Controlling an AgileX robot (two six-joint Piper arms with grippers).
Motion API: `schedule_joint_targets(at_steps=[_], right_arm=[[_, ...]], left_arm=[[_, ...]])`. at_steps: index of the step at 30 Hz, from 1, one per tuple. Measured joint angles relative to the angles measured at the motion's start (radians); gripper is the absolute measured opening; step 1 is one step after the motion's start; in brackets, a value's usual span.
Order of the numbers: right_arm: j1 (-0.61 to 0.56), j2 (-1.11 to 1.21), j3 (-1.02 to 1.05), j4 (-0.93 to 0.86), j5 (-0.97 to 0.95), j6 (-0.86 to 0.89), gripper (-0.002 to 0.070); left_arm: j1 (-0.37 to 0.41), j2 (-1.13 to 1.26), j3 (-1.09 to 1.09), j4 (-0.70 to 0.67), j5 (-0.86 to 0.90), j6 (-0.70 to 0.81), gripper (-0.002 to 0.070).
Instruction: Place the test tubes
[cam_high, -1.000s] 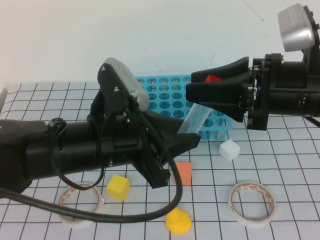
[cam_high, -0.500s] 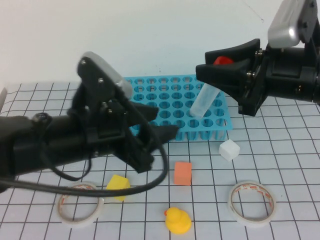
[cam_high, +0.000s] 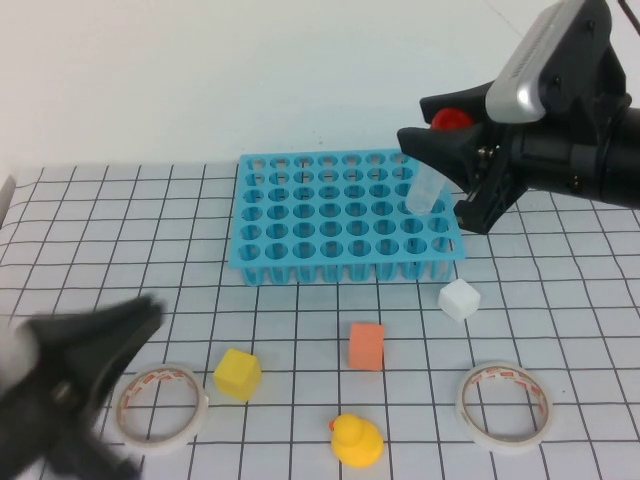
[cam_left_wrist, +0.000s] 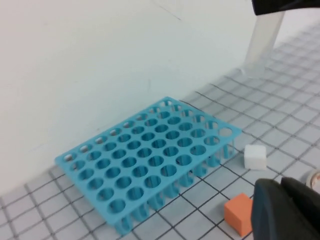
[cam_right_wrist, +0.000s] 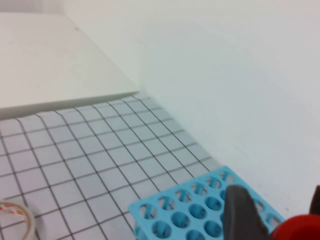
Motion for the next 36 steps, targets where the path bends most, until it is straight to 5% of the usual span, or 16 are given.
schedule_joint_targets(at_steps=[7,13,36], right_arm=[[0.000,0.000,0.000,0.007,-0.015,-0.002,0.0265],[0.000,0.000,0.000,0.007,-0.015,-0.002,0.0265],[0.000,0.000,0.000,0.009,-0.015,0.006,0.0265]], left_arm=[[0.000,-0.386,0.239,-0.033,-0.205,-0.126,0.0000],[0.000,-0.587,0.317,-0.031,-0.225,0.019,0.0000],[0.000,-0.657,0.329,-0.047,-0.227,0.069,0.0000]])
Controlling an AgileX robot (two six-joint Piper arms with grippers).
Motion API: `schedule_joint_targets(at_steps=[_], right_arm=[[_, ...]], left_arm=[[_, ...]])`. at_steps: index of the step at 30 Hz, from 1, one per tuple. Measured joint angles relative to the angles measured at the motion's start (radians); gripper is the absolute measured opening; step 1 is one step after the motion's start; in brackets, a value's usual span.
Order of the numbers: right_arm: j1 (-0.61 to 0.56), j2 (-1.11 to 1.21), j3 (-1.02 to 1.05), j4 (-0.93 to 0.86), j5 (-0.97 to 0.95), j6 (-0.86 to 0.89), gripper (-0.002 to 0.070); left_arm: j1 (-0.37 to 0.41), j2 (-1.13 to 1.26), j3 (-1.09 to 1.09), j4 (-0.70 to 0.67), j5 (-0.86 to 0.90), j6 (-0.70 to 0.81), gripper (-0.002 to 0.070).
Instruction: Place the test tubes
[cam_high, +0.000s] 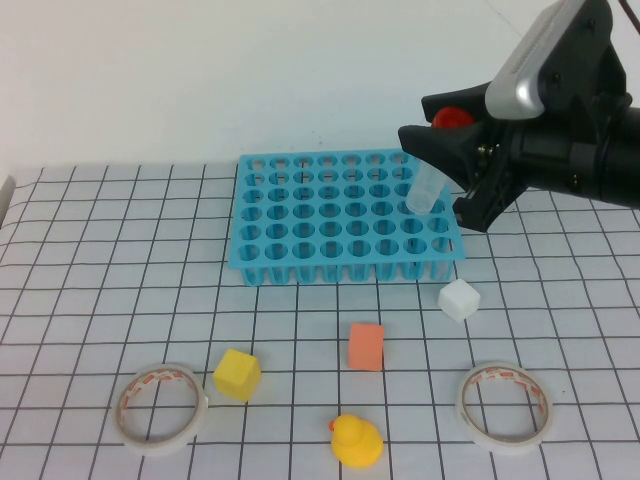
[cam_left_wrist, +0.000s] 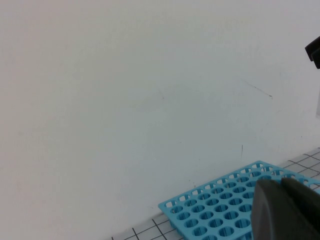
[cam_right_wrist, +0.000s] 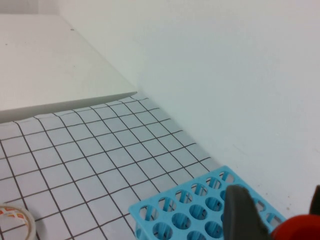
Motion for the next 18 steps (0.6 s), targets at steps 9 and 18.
schedule_joint_targets(at_steps=[9,18], right_arm=[[0.002,0.005,-0.017,-0.109,-0.002,0.189,0.0265],[0.050,0.148,-0.210,-0.963,-0.399,1.403,0.0265]], left_arm=[[0.000,0.000,0.000,0.000,0.000,0.000,0.0000],[0.000,0.000,0.000,0.000,0.000,0.000,-0.0001]])
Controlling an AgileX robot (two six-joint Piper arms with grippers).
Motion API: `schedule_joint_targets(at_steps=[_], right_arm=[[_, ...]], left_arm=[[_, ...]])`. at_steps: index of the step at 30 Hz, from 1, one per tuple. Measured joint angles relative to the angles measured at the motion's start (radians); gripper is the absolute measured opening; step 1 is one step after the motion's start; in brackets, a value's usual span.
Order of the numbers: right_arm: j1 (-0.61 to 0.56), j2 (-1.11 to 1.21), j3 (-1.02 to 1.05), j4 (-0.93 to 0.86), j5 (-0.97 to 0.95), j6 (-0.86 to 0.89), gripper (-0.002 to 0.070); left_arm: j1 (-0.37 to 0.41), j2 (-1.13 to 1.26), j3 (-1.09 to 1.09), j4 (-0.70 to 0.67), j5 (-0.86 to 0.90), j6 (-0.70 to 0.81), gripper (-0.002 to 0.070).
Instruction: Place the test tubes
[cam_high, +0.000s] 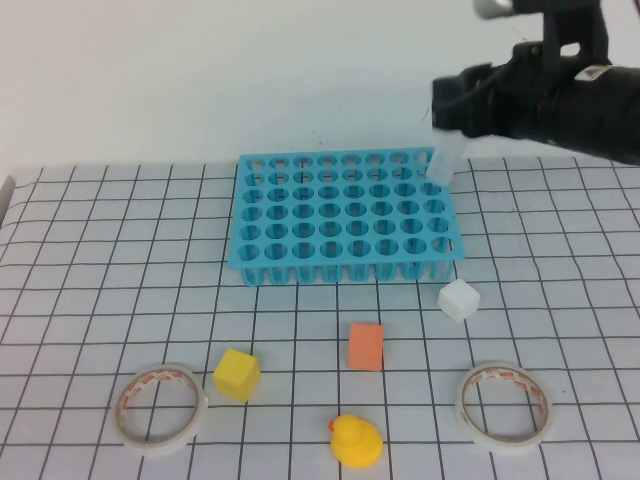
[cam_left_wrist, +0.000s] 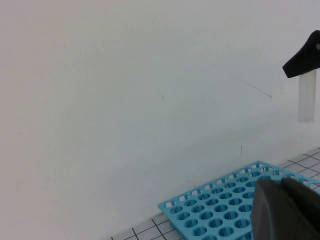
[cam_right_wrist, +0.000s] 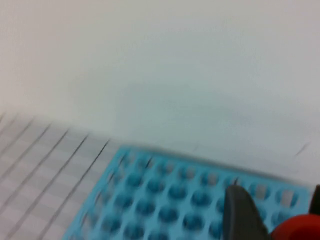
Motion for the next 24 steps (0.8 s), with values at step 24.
schedule_joint_targets(at_steps=[24], right_arm=[[0.046,0.406,-0.248,-1.774,-0.735,1.519,0.0265]], left_arm=[[0.000,0.000,0.000,-0.001,0.022,0.000,-0.0001]])
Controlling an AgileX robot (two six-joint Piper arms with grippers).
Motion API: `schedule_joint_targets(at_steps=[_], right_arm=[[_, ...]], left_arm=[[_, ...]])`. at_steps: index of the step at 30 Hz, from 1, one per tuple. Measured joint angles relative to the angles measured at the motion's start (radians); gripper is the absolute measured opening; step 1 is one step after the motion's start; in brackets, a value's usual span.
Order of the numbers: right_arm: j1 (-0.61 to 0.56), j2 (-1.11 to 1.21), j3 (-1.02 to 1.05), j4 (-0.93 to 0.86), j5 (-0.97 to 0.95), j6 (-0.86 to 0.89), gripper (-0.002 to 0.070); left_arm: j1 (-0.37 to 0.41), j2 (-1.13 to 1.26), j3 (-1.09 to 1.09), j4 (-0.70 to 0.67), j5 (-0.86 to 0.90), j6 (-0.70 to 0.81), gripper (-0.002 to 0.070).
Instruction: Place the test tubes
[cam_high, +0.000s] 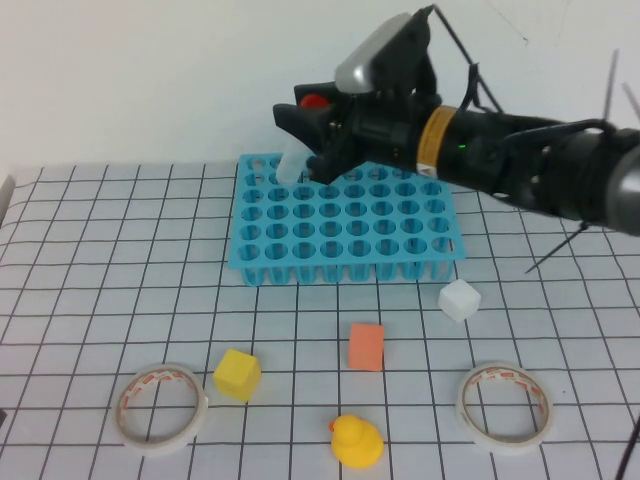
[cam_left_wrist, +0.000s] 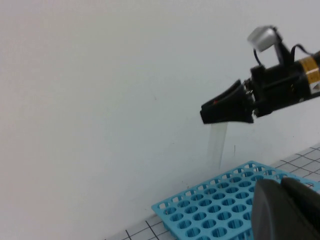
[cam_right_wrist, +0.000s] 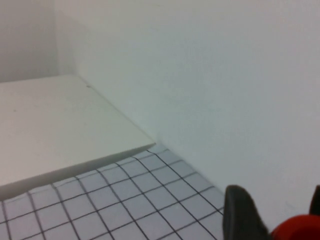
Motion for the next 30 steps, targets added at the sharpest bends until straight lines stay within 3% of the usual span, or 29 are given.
schedule_joint_targets(at_steps=[5,15,20,30], right_arm=[[0.058,0.053,-0.054,0.172,0.182,-0.127,0.0265],[0.194,0.107,-0.221,0.762,0.610,-0.781,0.0265],[0.200,0.182,-0.378,0.819,0.745,-0.852,0.0265],[0.225,0.358,-0.618,0.822,0.765,-0.862,0.0265]], left_arm=[[0.000,0.000,0.000,0.000,0.000,0.002,-0.0001],[0.000,0.000,0.000,-0.004,0.000,0.002,-0.0001],[0.000,0.000,0.000,-0.007,0.000,0.002,-0.0001],[0.000,0.000,0.000,-0.007,0.000,0.002,-0.0001]])
